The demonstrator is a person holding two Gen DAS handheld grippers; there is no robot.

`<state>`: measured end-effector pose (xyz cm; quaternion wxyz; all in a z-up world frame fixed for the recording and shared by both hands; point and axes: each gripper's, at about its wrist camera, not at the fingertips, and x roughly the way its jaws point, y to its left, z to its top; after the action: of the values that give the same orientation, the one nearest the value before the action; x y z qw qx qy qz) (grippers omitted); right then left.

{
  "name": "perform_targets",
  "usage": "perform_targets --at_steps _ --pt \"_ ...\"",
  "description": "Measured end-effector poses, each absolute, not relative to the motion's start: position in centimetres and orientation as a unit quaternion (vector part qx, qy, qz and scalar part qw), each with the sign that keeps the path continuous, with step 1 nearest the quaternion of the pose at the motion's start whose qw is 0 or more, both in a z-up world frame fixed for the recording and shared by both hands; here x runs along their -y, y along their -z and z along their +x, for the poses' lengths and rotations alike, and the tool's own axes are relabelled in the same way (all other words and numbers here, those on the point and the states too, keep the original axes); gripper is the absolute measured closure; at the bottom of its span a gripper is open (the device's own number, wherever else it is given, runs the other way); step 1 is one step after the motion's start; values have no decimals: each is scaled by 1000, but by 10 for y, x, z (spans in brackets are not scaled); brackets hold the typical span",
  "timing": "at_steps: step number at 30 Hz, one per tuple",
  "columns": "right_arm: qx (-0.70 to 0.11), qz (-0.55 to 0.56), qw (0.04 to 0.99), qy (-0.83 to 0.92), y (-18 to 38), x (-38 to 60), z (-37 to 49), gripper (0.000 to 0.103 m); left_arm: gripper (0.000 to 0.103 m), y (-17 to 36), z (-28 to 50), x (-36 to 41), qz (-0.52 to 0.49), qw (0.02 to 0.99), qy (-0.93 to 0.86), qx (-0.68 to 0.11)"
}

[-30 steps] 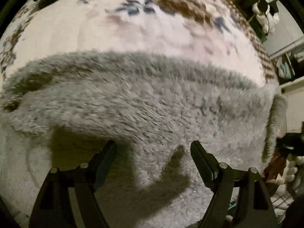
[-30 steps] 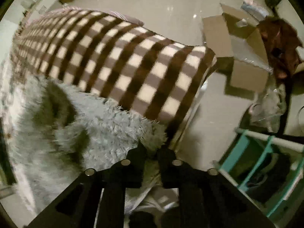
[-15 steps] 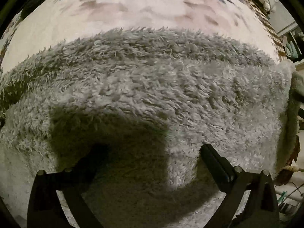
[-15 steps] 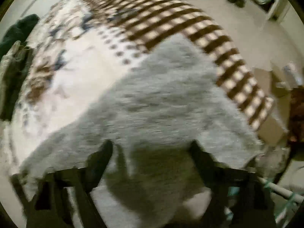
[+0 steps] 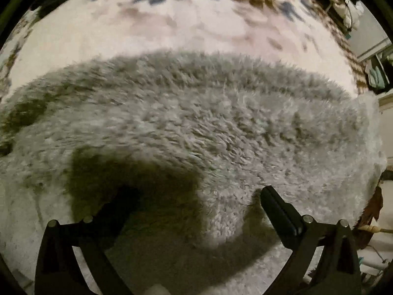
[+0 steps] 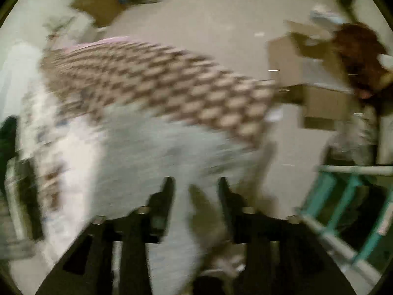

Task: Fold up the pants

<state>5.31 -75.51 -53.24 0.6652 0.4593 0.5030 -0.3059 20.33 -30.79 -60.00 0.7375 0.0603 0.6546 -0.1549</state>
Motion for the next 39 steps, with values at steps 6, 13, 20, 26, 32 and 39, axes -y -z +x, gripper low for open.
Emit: perform_targets --at_steps 6,13,20,26,32,39 --pt "-568 465 649 201 564 694 157 49 0 574 213 295 75 767 135 -623" --pt "-624 347 664 220 568 654 214 49 0 578 247 276 69 772 107 -623" --pt "-588 419 644 253 577 669 193 97 0 593 279 266 30 766 77 -637" --pt "-574 425 665 218 558 684 208 94 0 581 292 265 40 776 86 -624" --pt "-529 467 674 218 542 717 126 72 0 568 271 278 55 771 111 -624" --pt "-504 496 621 337 557 796 18 69 0 586 240 319 86 753 137 -638"
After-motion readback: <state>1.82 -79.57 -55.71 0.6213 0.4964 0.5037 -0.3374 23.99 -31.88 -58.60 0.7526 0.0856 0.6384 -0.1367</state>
